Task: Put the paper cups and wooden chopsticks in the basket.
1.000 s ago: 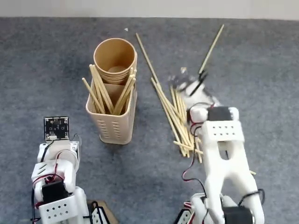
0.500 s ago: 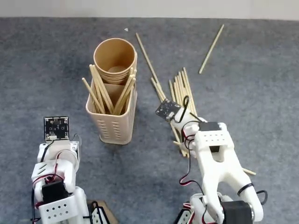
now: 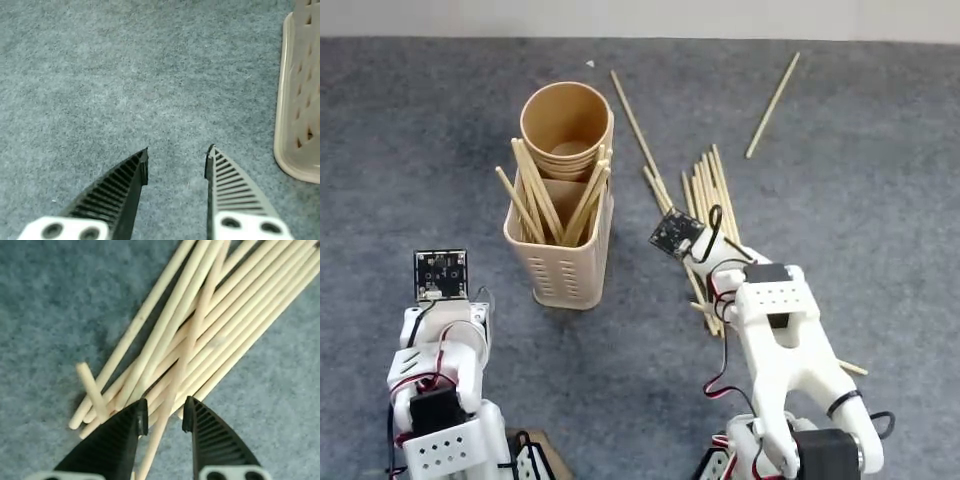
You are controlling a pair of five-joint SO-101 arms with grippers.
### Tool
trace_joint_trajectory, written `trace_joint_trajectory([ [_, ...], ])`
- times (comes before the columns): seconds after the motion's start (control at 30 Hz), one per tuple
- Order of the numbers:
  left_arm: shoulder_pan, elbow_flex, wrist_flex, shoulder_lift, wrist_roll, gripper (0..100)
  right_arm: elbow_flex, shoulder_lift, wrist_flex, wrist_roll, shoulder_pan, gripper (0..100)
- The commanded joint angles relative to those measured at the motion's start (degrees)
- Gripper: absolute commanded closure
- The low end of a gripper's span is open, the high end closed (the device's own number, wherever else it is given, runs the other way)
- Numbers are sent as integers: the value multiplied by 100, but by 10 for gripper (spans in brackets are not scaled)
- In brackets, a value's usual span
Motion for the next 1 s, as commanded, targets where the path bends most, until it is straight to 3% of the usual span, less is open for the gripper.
trace_joint_trajectory([
  [0.0,57,13,-70,-31,-70,787,-4,-22,-119,35,-22,872],
  [0.1,57,13,-70,-31,-70,787,4,-22,-119,53,-22,895],
  [0.2,57,13,-62,-31,-70,787,40,-22,-127,53,-31,998],
  [0.6,57,13,-62,-31,-70,787,48,-22,-127,53,-31,958],
  [0.77,57,13,-62,-31,-70,787,4,277,-127,53,-31,854],
  [0.97,57,13,-62,-31,-70,787,-171,927,-127,9,-31,877],
])
